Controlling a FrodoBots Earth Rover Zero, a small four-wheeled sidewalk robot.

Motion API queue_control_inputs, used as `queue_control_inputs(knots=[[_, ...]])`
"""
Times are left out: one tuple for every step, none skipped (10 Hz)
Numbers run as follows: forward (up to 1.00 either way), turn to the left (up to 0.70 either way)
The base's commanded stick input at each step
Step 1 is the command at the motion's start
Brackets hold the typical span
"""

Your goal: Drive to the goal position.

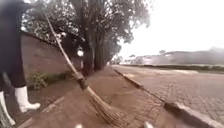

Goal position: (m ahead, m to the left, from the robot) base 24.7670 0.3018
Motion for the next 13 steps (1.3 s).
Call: queue_control_inputs(knots=[[0.5,0.12],[0.5,0.0],[0.5,-0.29],[0.5,-0.5],[0.5,-0.5],[0.5,-0.5],[0.5,-0.24],[0.5,0.03],[0.5,0.0],[0.5,0.0],[0.38,0.0],[0.16,0.0],[-0.5,0.0]])
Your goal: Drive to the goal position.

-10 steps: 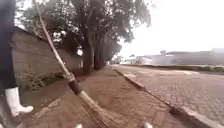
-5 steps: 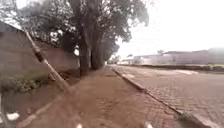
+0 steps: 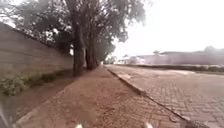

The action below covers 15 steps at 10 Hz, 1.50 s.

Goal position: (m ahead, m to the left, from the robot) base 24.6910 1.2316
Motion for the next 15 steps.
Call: queue_control_inputs(knots=[[-0.5,0.0],[-0.5,0.0],[-0.28,0.0],[-0.05,0.0],[0.0,0.0],[0.0,0.0],[0.0,0.0],[0.0,0.0],[0.29,0.0],[0.4,0.0],[0.5,0.0],[0.5,0.0],[0.5,0.0],[0.5,0.0],[0.5,0.0]])
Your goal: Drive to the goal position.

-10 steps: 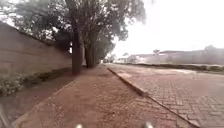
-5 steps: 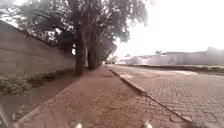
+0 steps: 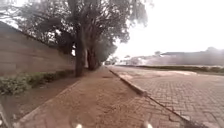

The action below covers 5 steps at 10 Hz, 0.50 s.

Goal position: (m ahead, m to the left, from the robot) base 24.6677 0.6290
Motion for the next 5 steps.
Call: queue_control_inputs(knots=[[0.5,0.0],[0.5,0.0],[0.5,0.0],[0.5,0.0],[0.5,0.0]])
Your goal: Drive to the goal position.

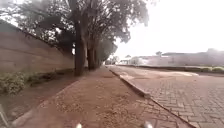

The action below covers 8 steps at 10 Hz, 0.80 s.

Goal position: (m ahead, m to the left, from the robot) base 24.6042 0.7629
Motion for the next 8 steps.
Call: queue_control_inputs(knots=[[0.5,0.01],[0.5,0.02],[0.5,0.03],[0.5,0.05],[0.5,0.04],[0.5,0.02],[0.5,0.5],[0.5,0.5]])
